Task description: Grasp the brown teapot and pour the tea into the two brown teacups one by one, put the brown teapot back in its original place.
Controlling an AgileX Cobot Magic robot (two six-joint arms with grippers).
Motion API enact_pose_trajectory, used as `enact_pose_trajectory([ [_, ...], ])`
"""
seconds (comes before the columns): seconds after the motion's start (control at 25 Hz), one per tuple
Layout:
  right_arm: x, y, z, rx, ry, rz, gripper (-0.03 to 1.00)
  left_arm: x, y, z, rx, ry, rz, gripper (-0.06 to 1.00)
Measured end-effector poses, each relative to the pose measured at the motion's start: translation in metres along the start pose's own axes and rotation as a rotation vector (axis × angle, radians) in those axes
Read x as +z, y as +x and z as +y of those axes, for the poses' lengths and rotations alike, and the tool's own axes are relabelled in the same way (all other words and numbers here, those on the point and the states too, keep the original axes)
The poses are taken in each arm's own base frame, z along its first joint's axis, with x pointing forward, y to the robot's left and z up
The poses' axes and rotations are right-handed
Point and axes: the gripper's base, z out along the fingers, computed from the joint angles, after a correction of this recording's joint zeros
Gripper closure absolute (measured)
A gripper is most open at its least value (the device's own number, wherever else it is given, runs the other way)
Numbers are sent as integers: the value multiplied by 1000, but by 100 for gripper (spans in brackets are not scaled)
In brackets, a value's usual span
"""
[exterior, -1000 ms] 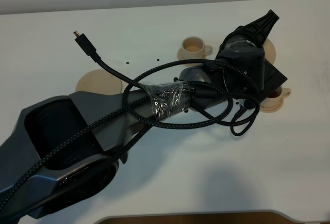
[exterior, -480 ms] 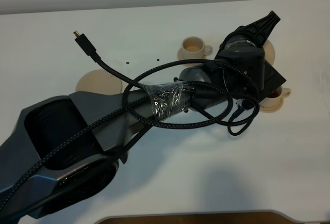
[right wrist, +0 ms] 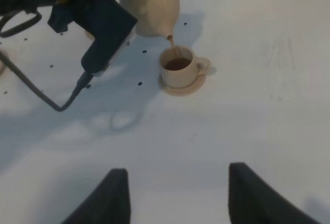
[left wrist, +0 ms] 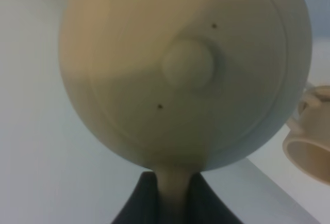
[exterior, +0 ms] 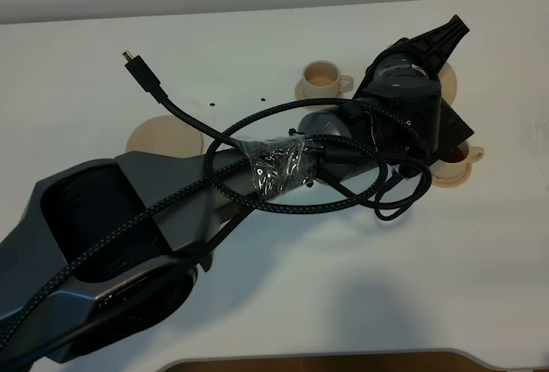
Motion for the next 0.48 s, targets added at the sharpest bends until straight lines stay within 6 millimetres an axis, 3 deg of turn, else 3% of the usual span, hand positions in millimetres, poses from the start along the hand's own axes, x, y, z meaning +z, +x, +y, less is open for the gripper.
enact_pose_trajectory([
  [0.48, 0, 0, 0, 0, 0, 0, 52, 0, -2, 2, 1, -24, -21, 81],
])
